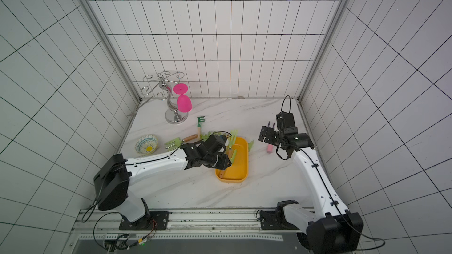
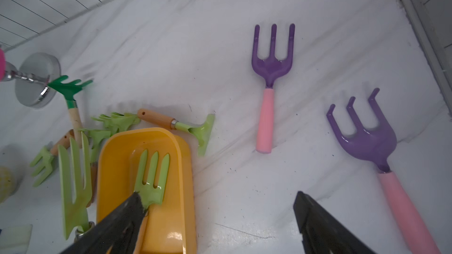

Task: Put the rake into the storage box
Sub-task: Place the rake in the storage box.

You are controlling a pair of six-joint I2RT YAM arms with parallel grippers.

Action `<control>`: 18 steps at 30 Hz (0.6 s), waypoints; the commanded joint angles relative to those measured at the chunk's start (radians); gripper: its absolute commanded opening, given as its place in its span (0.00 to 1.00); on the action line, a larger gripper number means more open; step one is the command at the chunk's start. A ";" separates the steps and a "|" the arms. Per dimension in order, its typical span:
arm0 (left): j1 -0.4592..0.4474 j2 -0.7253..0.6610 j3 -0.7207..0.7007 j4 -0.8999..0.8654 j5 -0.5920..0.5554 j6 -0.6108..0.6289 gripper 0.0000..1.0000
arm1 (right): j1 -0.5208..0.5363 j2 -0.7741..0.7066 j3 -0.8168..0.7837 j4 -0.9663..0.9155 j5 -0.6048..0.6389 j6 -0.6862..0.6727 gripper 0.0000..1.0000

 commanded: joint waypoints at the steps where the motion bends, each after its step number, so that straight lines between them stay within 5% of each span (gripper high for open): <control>1: -0.020 0.087 0.105 -0.187 -0.140 -0.060 0.00 | -0.008 -0.001 -0.031 -0.062 0.049 -0.013 0.98; 11: -0.037 0.302 0.325 -0.444 -0.174 -0.164 0.00 | -0.008 -0.016 -0.114 0.039 -0.062 -0.018 0.96; 18: -0.041 0.345 0.410 -0.562 -0.156 -0.187 0.23 | -0.008 0.010 -0.116 0.071 -0.123 -0.031 0.95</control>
